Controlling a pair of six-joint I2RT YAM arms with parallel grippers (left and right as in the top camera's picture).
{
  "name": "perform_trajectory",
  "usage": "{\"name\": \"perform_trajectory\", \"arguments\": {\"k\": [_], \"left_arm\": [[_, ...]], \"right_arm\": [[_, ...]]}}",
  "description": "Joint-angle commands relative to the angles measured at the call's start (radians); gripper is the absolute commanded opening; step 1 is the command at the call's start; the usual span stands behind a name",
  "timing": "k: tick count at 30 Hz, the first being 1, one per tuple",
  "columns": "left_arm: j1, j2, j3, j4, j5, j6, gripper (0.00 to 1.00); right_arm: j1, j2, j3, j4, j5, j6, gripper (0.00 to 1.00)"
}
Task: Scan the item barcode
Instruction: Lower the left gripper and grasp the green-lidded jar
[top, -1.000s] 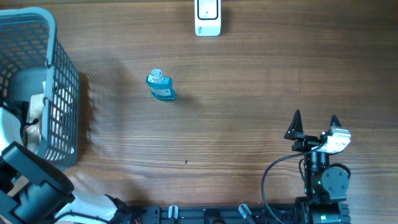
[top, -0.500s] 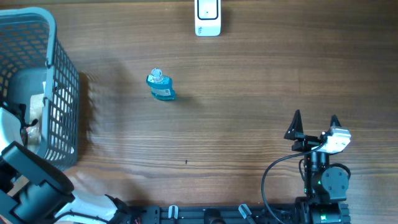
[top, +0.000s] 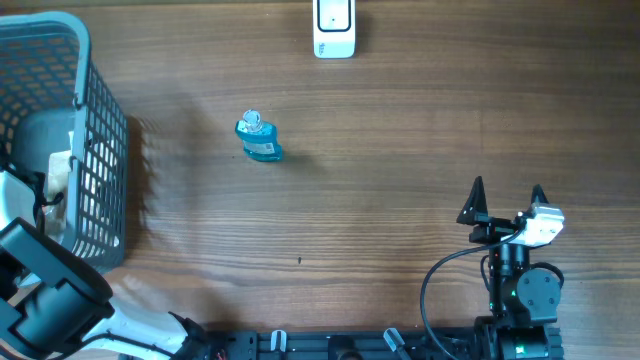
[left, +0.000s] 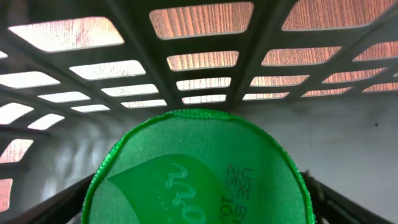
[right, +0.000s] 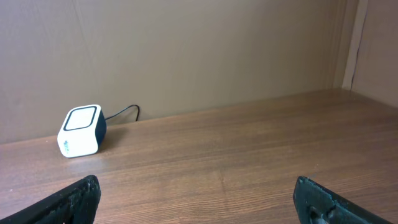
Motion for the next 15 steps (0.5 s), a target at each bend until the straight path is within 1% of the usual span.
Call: {"name": "perform_trajectory", "arguments": {"k": [1, 6, 9, 11, 13, 14, 15], "left_arm": [[-0.003, 0.006, -0.008, -0.006, -0.023, -0.007, 0.78], [-0.002, 0.006, -0.008, -0.021, -0.023, -0.007, 0.69], [-0.003, 0.005, -0.008, -0.027, -0.023, -0.007, 0.69], [-0.003, 0.002, -0.008, -0.033, -0.023, -0.007, 0.65], [-0.003, -0.003, -0.008, -0.038, -0.023, -0.007, 0.65], [-0.002, -0.005, -0.008, -0.038, -0.023, -0.007, 0.68], [-0.002, -0.007, -0.008, -0.038, -0.030, -0.007, 0.74]], "right_arm": [[-0.003, -0.004, -0.001, 0.005, -0.016, -0.018, 1.00], [-0.003, -0.004, -0.001, 0.005, -0.016, -0.017, 1.00], [-0.003, -0.004, -0.001, 0.005, -0.016, -0.018, 1.00], [-0.003, -0.004, -0.001, 0.005, -0.016, -0.018, 1.00], [-0.003, -0.004, -0.001, 0.005, -0.016, -0.017, 1.00], [-0.003, -0.004, -0.001, 0.005, -0.016, -0.018, 1.00], [-0.003, -0.004, -0.001, 0.005, -0.016, -0.018, 1.00]]}}
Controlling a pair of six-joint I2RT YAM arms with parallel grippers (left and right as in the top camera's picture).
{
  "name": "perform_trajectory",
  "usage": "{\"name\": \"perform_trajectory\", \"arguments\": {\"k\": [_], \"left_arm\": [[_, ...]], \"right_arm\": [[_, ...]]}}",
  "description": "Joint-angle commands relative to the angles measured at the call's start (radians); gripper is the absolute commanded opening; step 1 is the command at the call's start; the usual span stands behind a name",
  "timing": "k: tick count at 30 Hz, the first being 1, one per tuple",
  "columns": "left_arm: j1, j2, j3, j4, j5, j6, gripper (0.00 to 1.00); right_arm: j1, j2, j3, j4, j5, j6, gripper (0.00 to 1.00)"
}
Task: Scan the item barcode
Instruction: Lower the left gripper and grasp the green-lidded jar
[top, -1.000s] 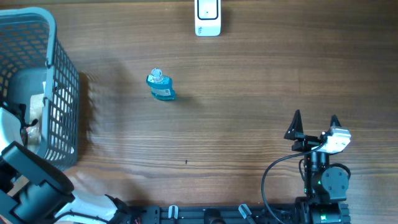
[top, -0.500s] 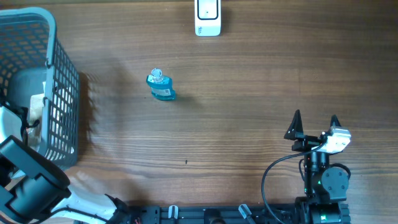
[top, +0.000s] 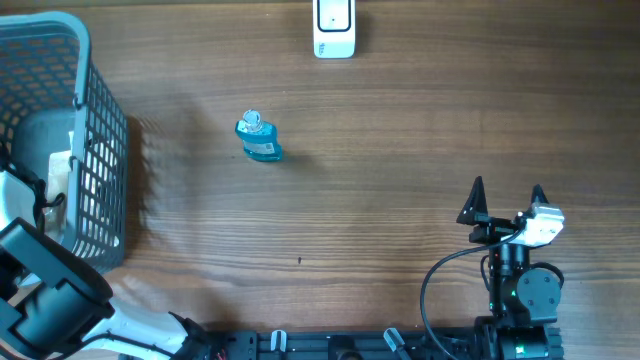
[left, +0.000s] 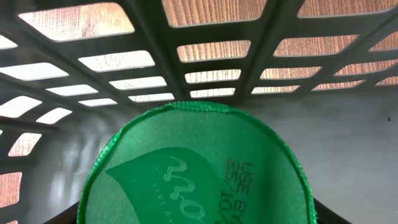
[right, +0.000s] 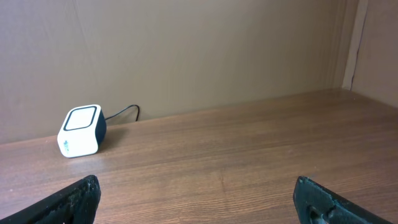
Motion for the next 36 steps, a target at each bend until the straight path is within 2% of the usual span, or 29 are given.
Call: {"name": "perform_trajectory", "arguments": {"k": [1, 2, 5, 16, 29, 36], "left_arm": [[-0.002, -0.008, -0.008, -0.012, -0.032, -0.006, 0.84], [-0.002, -0.008, -0.008, -0.011, -0.042, -0.006, 0.92], [0.006, -0.007, -0.008, -0.006, -0.053, -0.006, 1.00], [0.032, 0.003, -0.008, 0.039, -0.051, -0.006, 0.97], [0.034, 0.006, -0.008, 0.052, -0.051, -0.005, 0.61], [0.034, 0.001, -0.008, 0.039, -0.051, -0.005, 0.59]], "right_arm": [[-0.003, -0.004, -0.001, 0.005, -0.016, -0.018, 1.00], [-0.003, -0.004, -0.001, 0.005, -0.016, -0.018, 1.00], [-0.003, -0.004, -0.001, 0.005, -0.016, -0.018, 1.00], [-0.003, -0.004, -0.001, 0.005, -0.016, -0.018, 1.00], [-0.003, -0.004, -0.001, 0.005, -0.016, -0.018, 1.00], [-0.003, -0.004, -0.001, 0.005, -0.016, -0.018, 1.00]]}}
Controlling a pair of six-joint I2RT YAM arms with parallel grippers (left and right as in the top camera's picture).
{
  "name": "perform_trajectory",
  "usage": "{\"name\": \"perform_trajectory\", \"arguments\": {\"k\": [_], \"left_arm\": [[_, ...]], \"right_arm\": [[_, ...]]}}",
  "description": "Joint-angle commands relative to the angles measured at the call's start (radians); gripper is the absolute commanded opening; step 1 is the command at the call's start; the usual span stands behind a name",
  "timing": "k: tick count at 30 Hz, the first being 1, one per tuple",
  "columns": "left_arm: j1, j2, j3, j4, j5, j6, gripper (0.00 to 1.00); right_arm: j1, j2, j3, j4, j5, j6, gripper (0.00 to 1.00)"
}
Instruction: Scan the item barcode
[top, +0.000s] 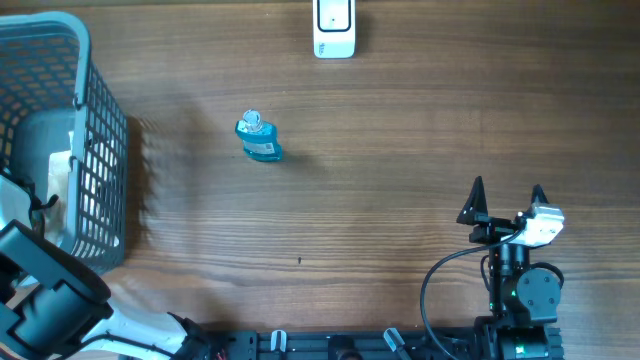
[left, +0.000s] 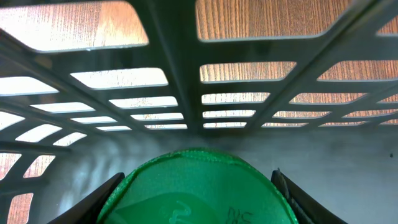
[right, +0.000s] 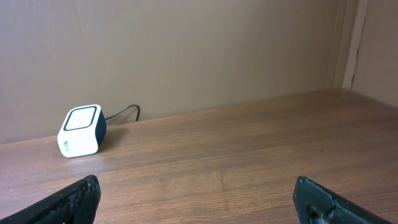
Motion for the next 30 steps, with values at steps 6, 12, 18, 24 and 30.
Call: {"name": "perform_trajectory", "arguments": {"k": [6, 12, 18, 24, 30], "left_arm": [[0.006, -0.052, -0.008, -0.037, -0.021, -0.003, 0.60], [0.005, -0.173, -0.008, -0.072, -0.014, -0.003, 0.62], [0.005, -0.332, -0.008, -0.128, 0.117, -0.004, 0.63], [0.003, -0.523, -0.008, -0.150, 0.355, -0.053, 0.64], [0.002, -0.705, -0.008, -0.148, 0.486, -0.065, 0.64]], "right_arm": [[-0.003, -0.004, -0.001, 0.005, -0.016, -0.018, 1.00], [-0.003, -0.004, -0.001, 0.005, -0.016, -0.018, 1.00], [-0.003, -0.004, -0.001, 0.005, -0.016, -0.018, 1.00], [-0.003, -0.004, -0.001, 0.005, -0.016, -0.018, 1.00], [-0.003, -0.004, -0.001, 0.005, -0.016, -0.017, 1.00]]}}
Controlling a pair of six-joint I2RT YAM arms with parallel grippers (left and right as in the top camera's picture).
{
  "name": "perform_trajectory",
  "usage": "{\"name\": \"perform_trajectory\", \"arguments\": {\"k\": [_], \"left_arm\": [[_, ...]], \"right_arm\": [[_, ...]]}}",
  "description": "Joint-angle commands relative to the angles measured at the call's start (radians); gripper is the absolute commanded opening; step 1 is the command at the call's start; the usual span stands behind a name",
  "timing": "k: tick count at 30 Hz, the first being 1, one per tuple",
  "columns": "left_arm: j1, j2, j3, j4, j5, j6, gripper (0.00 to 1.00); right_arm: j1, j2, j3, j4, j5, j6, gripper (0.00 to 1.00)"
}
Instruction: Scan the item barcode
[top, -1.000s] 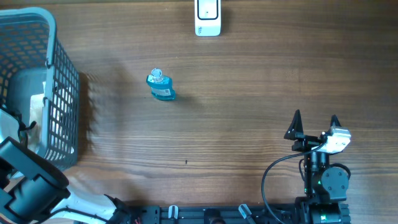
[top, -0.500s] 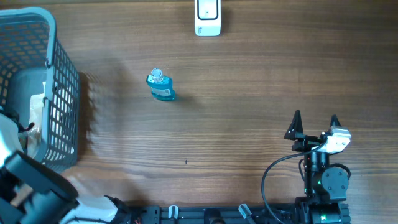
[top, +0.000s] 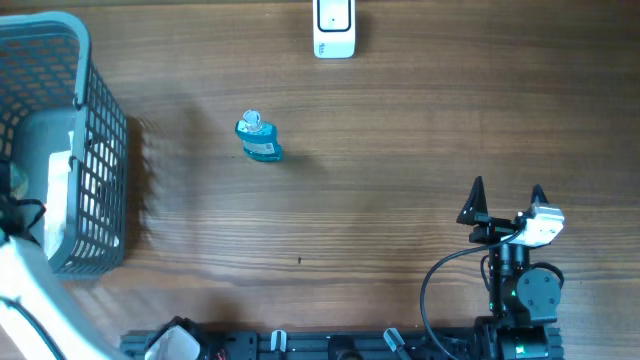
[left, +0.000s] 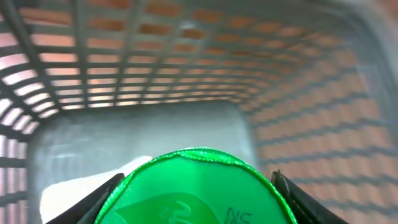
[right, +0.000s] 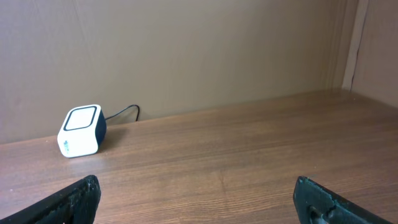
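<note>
A round item with a green lid (left: 196, 190) sits between the two dark fingers of my left gripper (left: 196, 193), which is shut on it above the inside of the grey mesh basket (left: 186, 56). Overhead, only a bit of the left arm shows at the far left edge by the basket (top: 85, 60). The white barcode scanner (top: 333, 28) stands at the table's far edge, also seen as the scanner (right: 81, 130) in the right wrist view. My right gripper (top: 505, 205) rests open and empty at the near right.
A small blue bottle (top: 258, 138) lies on the wooden table between basket and scanner. A white item (left: 93, 180) lies on the basket floor. A cable runs from the scanner along the back wall (right: 186, 50).
My left gripper, low by the basket's mesh wall before, is now higher and looks down over the whole basket interior, still shut on the green-lidded item. The right arm has not moved.
The green lid first filled the left wrist view deep inside the basket. A second ago it sat lower in view between the fingers, near the mesh wall. Now it is held higher above the basket floor. The bottle, scanner and right gripper stayed put throughout.
</note>
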Motion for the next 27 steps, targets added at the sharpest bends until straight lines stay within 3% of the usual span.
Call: {"name": "perform_trajectory", "arguments": {"k": [1, 14, 21, 27], "left_arm": [[0.001, -0.139, 0.003, 0.010, 0.149, -0.035, 0.65], [-0.047, -0.344, 0.003, 0.010, 0.626, -0.097, 0.62], [-0.274, -0.327, 0.003, 0.014, 0.635, -0.097, 0.63], [-0.556, -0.267, 0.003, 0.014, 0.528, -0.097, 0.65]], "right_arm": [[-0.003, -0.004, -0.001, 0.005, -0.016, -0.018, 1.00], [-0.003, -0.004, -0.001, 0.005, -0.016, -0.017, 1.00], [-0.003, -0.004, -0.001, 0.005, -0.016, -0.018, 1.00], [-0.003, -0.004, -0.001, 0.005, -0.016, -0.017, 1.00]]}}
